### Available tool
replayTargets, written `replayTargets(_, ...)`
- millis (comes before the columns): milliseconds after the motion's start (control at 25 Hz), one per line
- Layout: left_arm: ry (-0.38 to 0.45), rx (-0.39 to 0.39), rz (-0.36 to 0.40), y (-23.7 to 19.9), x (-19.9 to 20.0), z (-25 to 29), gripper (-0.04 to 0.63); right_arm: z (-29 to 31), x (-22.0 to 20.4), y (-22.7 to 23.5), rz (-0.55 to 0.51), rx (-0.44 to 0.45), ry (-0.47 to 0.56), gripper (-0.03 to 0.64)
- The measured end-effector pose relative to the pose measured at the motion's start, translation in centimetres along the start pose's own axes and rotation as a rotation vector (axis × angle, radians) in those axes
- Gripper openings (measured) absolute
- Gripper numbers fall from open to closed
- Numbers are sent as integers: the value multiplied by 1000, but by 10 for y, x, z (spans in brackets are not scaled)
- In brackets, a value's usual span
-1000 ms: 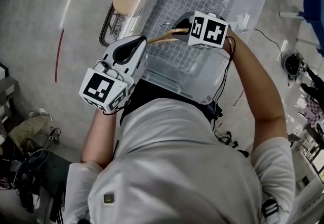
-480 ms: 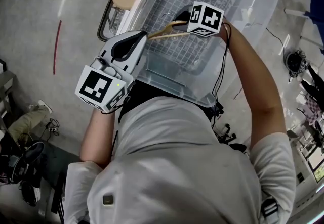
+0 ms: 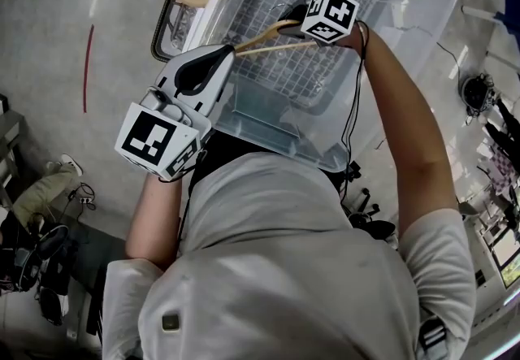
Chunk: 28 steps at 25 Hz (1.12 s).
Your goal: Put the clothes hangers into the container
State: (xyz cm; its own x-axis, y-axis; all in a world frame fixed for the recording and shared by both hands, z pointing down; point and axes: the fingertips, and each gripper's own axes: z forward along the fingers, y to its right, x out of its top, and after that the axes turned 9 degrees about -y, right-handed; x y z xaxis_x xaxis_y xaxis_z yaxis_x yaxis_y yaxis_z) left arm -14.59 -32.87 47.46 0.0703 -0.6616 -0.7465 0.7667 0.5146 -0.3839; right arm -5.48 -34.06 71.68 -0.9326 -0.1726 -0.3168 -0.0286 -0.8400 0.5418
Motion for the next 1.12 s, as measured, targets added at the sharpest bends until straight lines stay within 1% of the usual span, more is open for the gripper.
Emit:
replayTargets(120,-2,-1,-3,-1,0,1,17,9,-10,11,44,-5,0,113)
replayTargets(280,-8,-1,-6,-6,-2,4,17,14,-13,29,97,-37,42,137)
replayTargets(560,-15,-8,-21,-7,-4,6,17,21,-13,70,213,-177,123,192)
replayTargets(800,-18,-1,-25,-13,-6,5,17,29,-15,95,298,-266,184,221)
replayTargets(920,-16,-3,-24,-13,-4,7,17,32,-18,104,323,-302,193,229)
replayTargets(1040,-16,-7,-20,-12,-2,6,17,33,-23,113,326,-361,170,225)
replayTargets(1120,-16,-8,-18,-11,-1,6,17,34,-26,117,334,-379,165,225)
